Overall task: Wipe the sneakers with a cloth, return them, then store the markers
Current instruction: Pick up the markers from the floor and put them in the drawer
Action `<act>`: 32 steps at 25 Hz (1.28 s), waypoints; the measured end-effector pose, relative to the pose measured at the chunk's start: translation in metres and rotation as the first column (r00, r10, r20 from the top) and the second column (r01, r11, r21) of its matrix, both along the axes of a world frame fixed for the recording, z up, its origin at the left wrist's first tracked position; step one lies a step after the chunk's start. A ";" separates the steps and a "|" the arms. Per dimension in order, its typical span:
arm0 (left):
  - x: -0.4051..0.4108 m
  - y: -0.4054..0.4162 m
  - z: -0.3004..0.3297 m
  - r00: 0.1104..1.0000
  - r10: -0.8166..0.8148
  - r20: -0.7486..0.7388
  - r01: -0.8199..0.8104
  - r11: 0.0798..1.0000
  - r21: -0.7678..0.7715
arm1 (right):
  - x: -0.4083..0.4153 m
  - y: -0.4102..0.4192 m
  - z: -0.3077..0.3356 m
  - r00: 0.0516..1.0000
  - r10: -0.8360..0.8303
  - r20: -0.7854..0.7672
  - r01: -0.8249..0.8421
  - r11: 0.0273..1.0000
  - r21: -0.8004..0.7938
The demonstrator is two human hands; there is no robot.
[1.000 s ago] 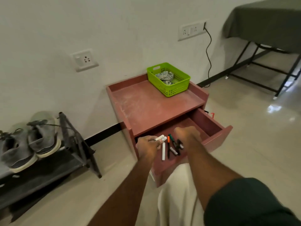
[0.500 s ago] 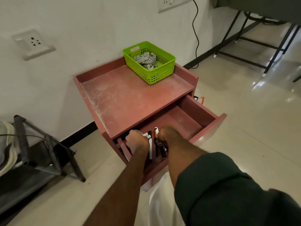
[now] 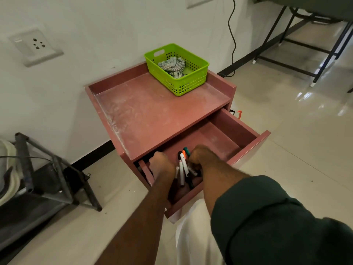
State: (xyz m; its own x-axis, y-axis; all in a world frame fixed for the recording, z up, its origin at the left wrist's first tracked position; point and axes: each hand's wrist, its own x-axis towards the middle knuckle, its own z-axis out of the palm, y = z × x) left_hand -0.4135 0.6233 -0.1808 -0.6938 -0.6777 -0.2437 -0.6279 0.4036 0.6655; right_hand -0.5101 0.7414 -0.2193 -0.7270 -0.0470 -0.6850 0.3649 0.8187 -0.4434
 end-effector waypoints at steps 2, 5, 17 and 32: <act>0.008 -0.001 0.016 0.994 -0.054 -0.097 0.062 0.995 0.078 | 0.024 0.002 0.050 0.995 0.082 -0.051 -0.077 0.993 0.084; 0.028 -0.010 0.038 0.962 -0.121 -0.247 0.163 0.974 0.160 | 0.041 0.001 0.083 0.976 0.124 -0.180 -0.112 0.991 0.074; 0.264 -0.194 0.144 0.979 -0.176 -0.100 0.147 0.958 -0.247 | 0.203 -0.137 0.151 0.594 0.730 -0.338 -0.790 0.607 -0.079; 0.705 -0.399 0.053 0.892 0.293 0.344 -0.226 0.949 -0.220 | 0.639 -0.445 0.103 0.538 0.724 -0.431 -0.843 0.473 -0.257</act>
State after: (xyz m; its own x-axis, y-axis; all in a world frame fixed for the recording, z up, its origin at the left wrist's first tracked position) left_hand 0.2919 0.2245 -0.1274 -0.3701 -0.8750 -0.3120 -0.9119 0.2780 0.3020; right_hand 0.1287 0.2967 -0.1165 -0.3638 -0.8922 -0.2676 -0.5012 0.4296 -0.7511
